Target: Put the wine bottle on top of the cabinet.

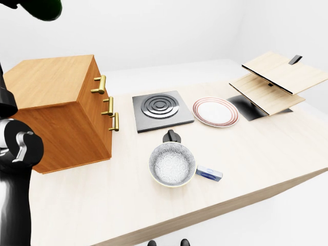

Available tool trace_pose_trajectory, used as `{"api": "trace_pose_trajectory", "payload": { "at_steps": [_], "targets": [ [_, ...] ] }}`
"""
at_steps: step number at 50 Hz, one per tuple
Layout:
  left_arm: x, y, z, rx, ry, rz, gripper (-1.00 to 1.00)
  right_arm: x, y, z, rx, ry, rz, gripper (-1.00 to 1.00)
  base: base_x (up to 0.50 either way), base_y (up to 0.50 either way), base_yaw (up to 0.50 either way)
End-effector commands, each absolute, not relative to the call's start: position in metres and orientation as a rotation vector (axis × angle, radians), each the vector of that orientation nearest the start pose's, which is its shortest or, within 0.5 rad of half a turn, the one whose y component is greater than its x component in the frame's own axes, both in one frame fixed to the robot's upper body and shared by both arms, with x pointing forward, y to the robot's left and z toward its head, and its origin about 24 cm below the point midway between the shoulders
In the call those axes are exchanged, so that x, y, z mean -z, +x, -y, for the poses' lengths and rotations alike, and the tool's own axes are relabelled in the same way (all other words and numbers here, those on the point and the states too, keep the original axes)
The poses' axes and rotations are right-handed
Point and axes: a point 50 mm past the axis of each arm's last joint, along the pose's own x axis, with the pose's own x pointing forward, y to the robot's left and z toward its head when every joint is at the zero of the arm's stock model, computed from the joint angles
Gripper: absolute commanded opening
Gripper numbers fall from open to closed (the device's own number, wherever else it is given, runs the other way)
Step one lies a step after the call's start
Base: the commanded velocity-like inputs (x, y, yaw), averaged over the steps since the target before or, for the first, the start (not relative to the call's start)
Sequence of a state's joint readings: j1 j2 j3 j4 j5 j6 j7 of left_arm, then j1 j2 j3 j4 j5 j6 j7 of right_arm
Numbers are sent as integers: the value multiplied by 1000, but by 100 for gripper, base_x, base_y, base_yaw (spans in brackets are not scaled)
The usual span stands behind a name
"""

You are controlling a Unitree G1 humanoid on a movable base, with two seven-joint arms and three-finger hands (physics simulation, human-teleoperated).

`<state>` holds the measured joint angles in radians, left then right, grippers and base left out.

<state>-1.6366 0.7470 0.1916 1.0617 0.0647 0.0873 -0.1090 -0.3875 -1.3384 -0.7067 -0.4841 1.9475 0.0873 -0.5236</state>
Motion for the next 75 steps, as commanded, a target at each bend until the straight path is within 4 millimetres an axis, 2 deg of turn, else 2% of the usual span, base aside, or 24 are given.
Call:
{"api": "trace_pose_trajectory", "payload": {
  "at_steps": [1,6,7,15,20,30,31,33,35,37,39,40,43,48,49,50,52,55,57,59,60,70,72,75],
  "targets": [
    [-417,353,-313,-412,265,486,-100,-413,150,261,-221,537,803,100,0,0,0],
    [-407,356,-319,-424,268,443,-100,-415,150,262,-213,534,808,100,0,0,0],
    [-410,355,-318,-423,279,447,-100,-414,150,262,-216,536,807,100,0,0,0],
    [-387,360,-328,-440,274,378,-100,-415,147,262,-219,539,812,100,0,0,0],
    [-389,357,-333,-450,266,378,-100,-413,148,263,-211,539,813,100,0,0,0],
    [-369,363,-336,-466,300,309,-100,-408,152,265,-202,549,813,100,0,0,0],
    [-378,361,-335,-470,301,327,-100,-409,152,264,-202,547,814,100,0,0,0],
    [-363,363,-340,-486,302,287,-100,-410,151,265,-203,547,816,100,0,0,0],
    [-358,364,-341,-487,303,272,-100,-410,151,265,-201,545,818,100,0,0,0],
    [-356,364,-342,-497,309,264,-100,-408,151,264,-205,546,813,100,0,0,0],
    [-364,363,-341,-495,314,280,-100,-409,151,265,-201,546,816,100,0,0,0],
    [-355,364,-343,-499,311,257,-100,-409,151,265,-199,549,818,100,0,0,0],
    [-348,365,-345,-514,316,236,-100,-410,151,265,-200,545,818,100,0,0,0],
    [-343,365,-349,-521,317,219,-100,-409,151,266,-195,547,821,100,0,0,0],
    [-350,363,-349,-524,322,233,-100,-409,151,266,-195,547,822,100,0,0,0],
    [-340,364,-351,-528,314,210,-100,-409,151,266,-195,547,823,100,0,0,0],
    [-335,364,-353,-535,306,197,-100,-408,152,266,-194,550,821,100,0,0,0],
    [-335,364,-354,-540,303,194,-100,-408,152,266,-193,547,823,100,0,0,0],
    [-318,365,-358,-549,287,155,-100,-408,152,266,-193,545,821,100,0,0,0],
    [-313,366,-359,-552,284,140,-100,-408,153,265,-195,547,818,100,0,0,0],
    [-317,365,-359,-555,281,150,-100,-407,153,265,-195,544,818,100,0,0,0],
    [-301,365,-363,-571,253,115,-100,-407,154,265,-192,543,821,100,0,0,0],
    [-308,365,-362,-573,260,130,-100,-406,154,265,-193,547,820,100,0,0,0],
    [-305,367,-360,-572,252,121,-100,-405,154,266,-190,550,822,100,0,0,0]
  ]
}}
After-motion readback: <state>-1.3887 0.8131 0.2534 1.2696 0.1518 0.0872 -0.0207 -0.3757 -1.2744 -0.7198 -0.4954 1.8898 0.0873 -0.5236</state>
